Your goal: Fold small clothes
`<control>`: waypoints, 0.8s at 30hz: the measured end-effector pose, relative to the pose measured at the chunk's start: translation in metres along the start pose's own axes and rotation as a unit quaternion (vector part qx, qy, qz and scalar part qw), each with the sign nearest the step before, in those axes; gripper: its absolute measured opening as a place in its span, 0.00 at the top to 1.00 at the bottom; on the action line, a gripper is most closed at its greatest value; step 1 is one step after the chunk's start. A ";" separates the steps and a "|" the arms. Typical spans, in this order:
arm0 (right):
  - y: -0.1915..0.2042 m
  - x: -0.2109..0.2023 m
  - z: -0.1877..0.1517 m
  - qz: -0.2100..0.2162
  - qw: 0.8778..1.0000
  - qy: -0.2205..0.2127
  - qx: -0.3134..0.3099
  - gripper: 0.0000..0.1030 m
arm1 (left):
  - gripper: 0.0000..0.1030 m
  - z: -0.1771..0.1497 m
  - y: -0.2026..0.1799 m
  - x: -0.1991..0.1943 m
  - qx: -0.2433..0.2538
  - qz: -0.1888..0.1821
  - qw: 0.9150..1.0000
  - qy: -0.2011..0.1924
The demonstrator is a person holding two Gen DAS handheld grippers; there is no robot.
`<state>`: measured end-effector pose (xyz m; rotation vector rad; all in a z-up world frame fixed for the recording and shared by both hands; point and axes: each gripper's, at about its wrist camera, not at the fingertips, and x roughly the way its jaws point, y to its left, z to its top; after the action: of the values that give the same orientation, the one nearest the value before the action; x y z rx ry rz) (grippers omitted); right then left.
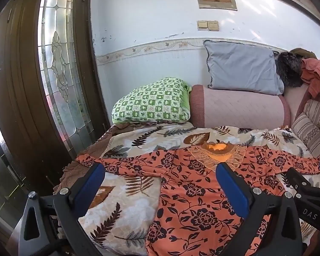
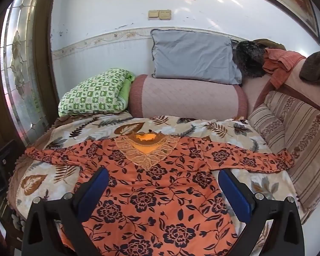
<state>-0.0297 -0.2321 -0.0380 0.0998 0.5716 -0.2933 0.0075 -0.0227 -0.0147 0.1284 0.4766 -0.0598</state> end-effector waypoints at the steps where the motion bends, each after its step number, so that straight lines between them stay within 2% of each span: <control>1: 0.000 0.000 0.000 -0.001 1.000 0.001 -0.001 0.00 | 0.00 0.000 -0.001 0.000 0.001 -0.002 1.000 0.000; 13: 0.000 0.006 -0.002 -0.001 1.000 0.008 -0.004 0.00 | 0.00 -0.003 -0.021 0.009 0.014 -0.019 1.000 0.009; 24: -0.004 0.027 -0.004 0.002 1.000 0.025 0.001 0.00 | 0.00 -0.006 -0.030 0.026 0.020 -0.027 0.999 0.020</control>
<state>-0.0111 -0.2416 -0.0561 0.1113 0.6213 -0.2884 0.0249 -0.0523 -0.0349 0.1570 0.5194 -0.1207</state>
